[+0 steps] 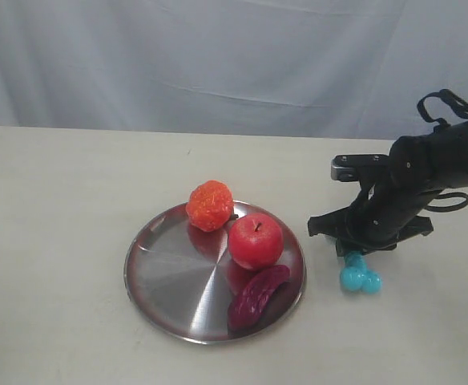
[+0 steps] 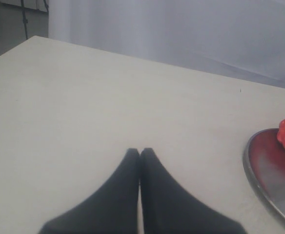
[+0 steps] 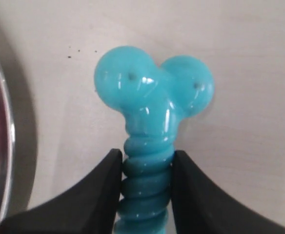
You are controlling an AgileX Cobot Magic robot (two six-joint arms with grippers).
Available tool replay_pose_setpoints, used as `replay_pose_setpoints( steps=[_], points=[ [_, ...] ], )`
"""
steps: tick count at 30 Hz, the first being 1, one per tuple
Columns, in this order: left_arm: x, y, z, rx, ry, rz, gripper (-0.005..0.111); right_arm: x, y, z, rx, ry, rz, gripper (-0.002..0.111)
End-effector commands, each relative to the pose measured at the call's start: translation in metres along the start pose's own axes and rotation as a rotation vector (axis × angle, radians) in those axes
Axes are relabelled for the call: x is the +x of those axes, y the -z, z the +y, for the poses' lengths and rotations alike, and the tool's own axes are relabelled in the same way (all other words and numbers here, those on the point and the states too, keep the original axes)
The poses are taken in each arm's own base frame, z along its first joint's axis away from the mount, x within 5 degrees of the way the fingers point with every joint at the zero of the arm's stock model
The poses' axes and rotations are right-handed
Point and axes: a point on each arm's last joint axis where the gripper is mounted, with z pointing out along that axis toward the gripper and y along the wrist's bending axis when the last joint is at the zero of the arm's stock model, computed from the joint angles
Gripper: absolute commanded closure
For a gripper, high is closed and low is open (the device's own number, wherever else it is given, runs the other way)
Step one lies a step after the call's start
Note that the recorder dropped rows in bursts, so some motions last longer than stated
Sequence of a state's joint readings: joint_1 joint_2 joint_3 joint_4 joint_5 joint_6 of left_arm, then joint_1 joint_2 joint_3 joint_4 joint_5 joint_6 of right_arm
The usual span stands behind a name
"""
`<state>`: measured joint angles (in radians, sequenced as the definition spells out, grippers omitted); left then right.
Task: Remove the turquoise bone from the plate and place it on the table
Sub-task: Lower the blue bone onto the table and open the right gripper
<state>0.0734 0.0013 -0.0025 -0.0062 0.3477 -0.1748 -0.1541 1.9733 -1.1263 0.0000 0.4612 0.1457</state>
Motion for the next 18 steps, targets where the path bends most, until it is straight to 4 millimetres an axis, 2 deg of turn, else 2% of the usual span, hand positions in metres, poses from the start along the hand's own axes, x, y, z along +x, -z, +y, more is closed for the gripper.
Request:
replay_pose_setpoints(
  steps=[1,12,15,18],
  points=[
    [0.0002,-0.0002,0.0005,-0.006,-0.003,-0.005,0.107,0.0007,-0.0025,-0.0018,0.007,0.017,0.010,0.109],
    [0.0002,-0.0002,0.0005,-0.006,-0.003,-0.005,0.107,0.0010,-0.0031,-0.0019,0.007,0.017,0.013,0.107],
    [0.0002,-0.0002,0.0005,-0.006,-0.003,-0.005,0.107,0.0010,-0.0031,-0.0019,0.007,0.018,0.013,0.089],
    [0.0002,-0.0002,0.0005,-0.006,-0.003,-0.005,0.107,0.0005,-0.0024,-0.0018,0.007,0.018,0.009,0.060]
  ],
)
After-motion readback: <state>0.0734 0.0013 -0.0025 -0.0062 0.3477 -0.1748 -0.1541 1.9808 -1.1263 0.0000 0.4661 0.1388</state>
